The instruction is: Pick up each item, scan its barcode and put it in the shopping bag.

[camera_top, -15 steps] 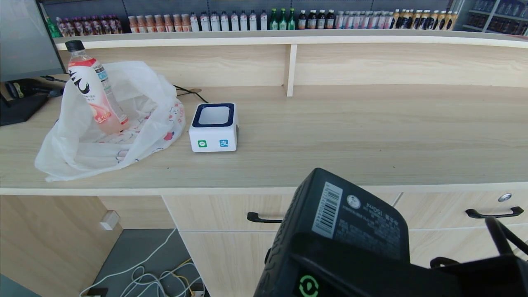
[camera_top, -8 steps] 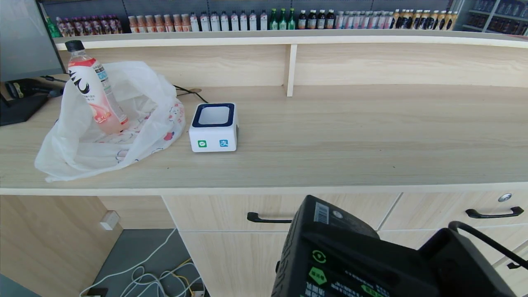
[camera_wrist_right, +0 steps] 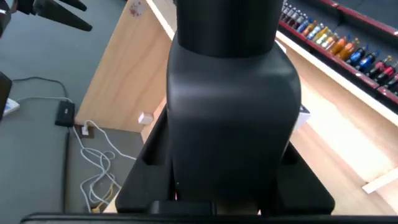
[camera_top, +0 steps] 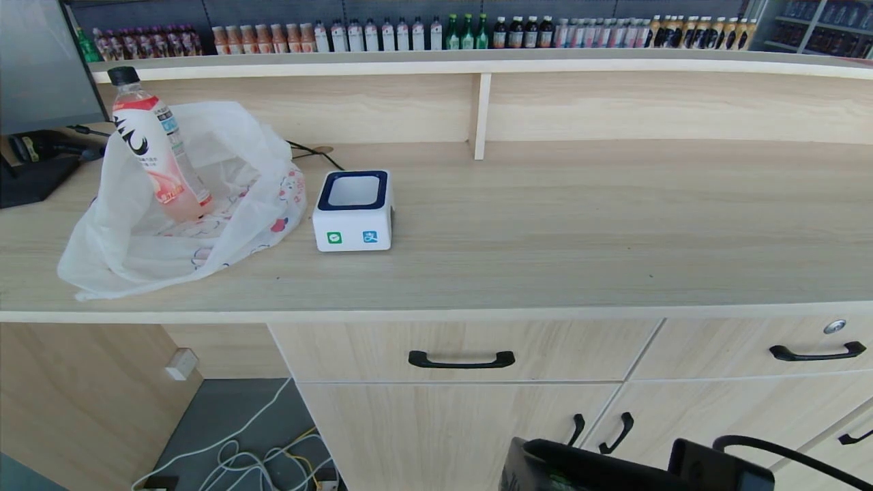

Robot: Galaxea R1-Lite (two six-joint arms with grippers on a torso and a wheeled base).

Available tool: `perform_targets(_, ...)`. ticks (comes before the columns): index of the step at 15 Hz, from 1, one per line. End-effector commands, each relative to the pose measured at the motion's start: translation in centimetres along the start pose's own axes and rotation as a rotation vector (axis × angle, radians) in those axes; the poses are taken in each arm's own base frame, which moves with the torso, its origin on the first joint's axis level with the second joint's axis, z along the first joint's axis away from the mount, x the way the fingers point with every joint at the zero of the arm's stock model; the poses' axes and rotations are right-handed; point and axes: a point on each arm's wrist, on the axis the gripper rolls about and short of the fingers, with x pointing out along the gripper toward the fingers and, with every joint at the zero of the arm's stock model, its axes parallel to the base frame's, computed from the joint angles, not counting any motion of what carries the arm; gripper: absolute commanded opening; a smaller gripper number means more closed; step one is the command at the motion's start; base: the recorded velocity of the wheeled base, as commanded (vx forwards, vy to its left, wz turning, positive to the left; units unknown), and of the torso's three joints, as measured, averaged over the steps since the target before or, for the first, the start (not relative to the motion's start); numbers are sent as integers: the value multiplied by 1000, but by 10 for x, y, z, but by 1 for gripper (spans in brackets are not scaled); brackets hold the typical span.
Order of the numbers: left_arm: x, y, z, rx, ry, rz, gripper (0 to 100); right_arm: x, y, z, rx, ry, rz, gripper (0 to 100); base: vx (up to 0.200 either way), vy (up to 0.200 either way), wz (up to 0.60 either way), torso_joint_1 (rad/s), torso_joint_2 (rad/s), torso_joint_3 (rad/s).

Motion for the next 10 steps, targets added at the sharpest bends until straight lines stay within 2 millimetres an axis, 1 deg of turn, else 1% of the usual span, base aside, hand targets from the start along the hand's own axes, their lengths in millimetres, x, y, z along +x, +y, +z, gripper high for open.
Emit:
perform_targets(1,0,0,0,0,-1,0,100,-10,-1,2,74,-7,1,0,0,0,0,0,0,0)
perform_targets(3,0,0,0,0,-1,0,100,-17,-3,4,197,-48,44,0,0,0,0,0,0,0)
perform_targets(4,0,0,0,0,-1,0,100,-19,-7,0,280,-39,41,0,0,0,0,0,0,0)
perform_targets(5,0,0,0,0,-1,0,100,-20,-16,-3,305,-29,-5,0,0,0,0,0,0,0)
perform_targets(6,0,0,0,0,-1,0,100,-21,-20,-7,318,-14,-25,0,0,0,0,0,0,0)
perform_targets(8,0,0,0,0,-1,0,100,-19,-22,-9,358,-6,-37,0,0,0,0,0,0,0)
perform_targets(10,0,0,0,0,-1,0,100,-2,-24,-18,350,4,-18,0,0,0,0,0,0,0)
